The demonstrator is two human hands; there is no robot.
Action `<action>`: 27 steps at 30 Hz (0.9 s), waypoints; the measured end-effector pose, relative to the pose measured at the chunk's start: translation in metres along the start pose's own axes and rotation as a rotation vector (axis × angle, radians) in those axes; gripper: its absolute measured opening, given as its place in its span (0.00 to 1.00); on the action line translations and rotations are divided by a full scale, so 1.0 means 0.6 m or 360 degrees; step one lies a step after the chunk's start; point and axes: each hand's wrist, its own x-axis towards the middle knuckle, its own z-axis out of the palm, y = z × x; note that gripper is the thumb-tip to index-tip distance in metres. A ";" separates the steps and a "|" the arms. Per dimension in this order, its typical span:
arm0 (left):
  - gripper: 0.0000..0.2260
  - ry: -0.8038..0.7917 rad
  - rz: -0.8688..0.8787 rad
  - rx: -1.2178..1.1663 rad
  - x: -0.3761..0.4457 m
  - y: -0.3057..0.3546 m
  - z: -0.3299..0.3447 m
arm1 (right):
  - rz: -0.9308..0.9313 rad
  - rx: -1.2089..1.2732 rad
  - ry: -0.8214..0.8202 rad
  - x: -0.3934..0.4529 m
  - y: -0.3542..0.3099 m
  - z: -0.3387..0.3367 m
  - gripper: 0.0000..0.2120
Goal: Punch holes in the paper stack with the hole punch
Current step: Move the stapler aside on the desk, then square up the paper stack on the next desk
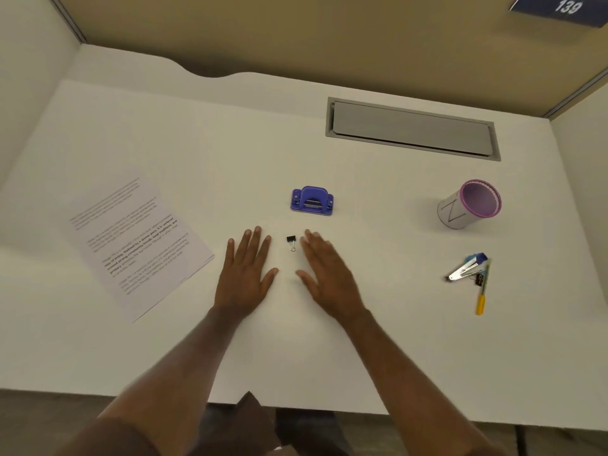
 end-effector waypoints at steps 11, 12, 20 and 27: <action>0.31 0.0030 0.0020 -0.0018 -0.003 -0.008 0.007 | 0.0171 -0.0348 -0.0409 0.031 -0.008 0.024 0.34; 0.31 0.0038 0.0022 -0.0019 -0.003 -0.009 0.008 | 0.0232 -0.0353 -0.0381 0.025 0.003 0.013 0.34; 0.31 0.0053 0.0017 -0.0060 -0.002 -0.007 0.013 | 0.0843 -0.0564 -0.0075 -0.074 0.132 -0.092 0.30; 0.31 0.0022 0.0010 -0.0046 -0.002 -0.008 0.014 | 0.1108 -0.0898 -0.0234 -0.144 0.211 -0.152 0.37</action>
